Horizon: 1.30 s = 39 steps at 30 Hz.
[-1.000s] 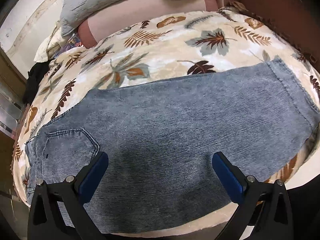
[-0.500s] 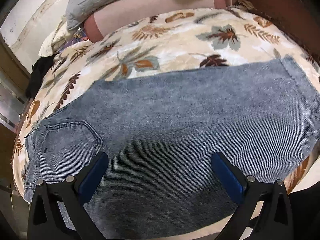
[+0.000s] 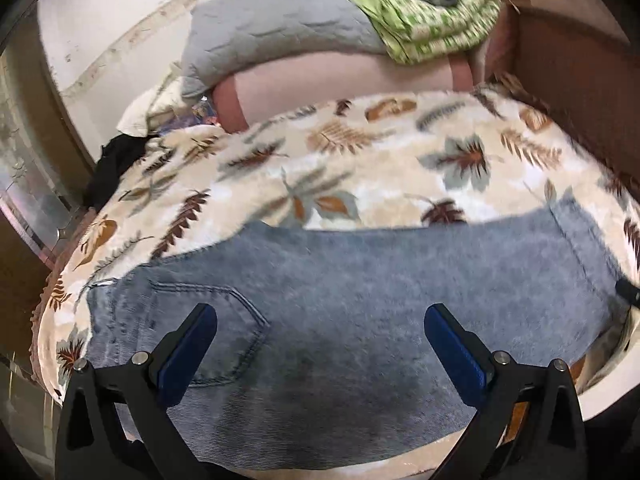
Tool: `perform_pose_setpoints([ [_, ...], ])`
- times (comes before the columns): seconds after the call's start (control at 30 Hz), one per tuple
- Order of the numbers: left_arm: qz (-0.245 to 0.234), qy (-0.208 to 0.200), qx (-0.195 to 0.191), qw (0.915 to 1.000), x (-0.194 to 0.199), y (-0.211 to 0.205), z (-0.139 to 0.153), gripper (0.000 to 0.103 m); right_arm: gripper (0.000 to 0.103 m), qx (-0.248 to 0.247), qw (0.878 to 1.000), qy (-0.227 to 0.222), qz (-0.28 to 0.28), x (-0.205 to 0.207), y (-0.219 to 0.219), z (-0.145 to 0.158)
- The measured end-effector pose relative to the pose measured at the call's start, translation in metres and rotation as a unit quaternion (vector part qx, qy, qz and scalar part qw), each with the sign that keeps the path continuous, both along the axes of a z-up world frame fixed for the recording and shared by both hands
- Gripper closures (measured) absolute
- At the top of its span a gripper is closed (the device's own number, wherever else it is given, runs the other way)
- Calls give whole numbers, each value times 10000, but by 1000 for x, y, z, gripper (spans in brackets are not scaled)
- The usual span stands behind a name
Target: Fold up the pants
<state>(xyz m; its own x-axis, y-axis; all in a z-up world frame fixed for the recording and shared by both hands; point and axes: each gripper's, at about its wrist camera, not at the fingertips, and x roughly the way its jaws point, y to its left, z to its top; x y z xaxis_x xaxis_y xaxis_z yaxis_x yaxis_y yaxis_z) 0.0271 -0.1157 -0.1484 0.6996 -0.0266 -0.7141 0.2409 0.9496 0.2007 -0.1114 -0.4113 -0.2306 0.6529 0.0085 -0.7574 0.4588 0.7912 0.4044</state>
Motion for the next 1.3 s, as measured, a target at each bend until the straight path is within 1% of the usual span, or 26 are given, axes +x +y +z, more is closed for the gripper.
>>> perform_pose_setpoints([
  [0.2,295,-251,-66,9992,4,25,14,0,34,-26,9998,133,140,10,6,-6],
  [0.43,560,-273,-135,9980,9,52,16,0,34,-175,9994,223,191,17,14,-7],
  [0.93,1199,-458,-294,9913,15,117,25,0,24,-601,9969,387,333,33,30,-8],
  [1.13,1294,-468,-328,9899,16,126,27,0,22,-645,9965,403,345,35,31,-8],
  [1.3,1272,-446,-294,9904,16,122,25,0,22,-604,9968,374,370,35,31,-8],
])
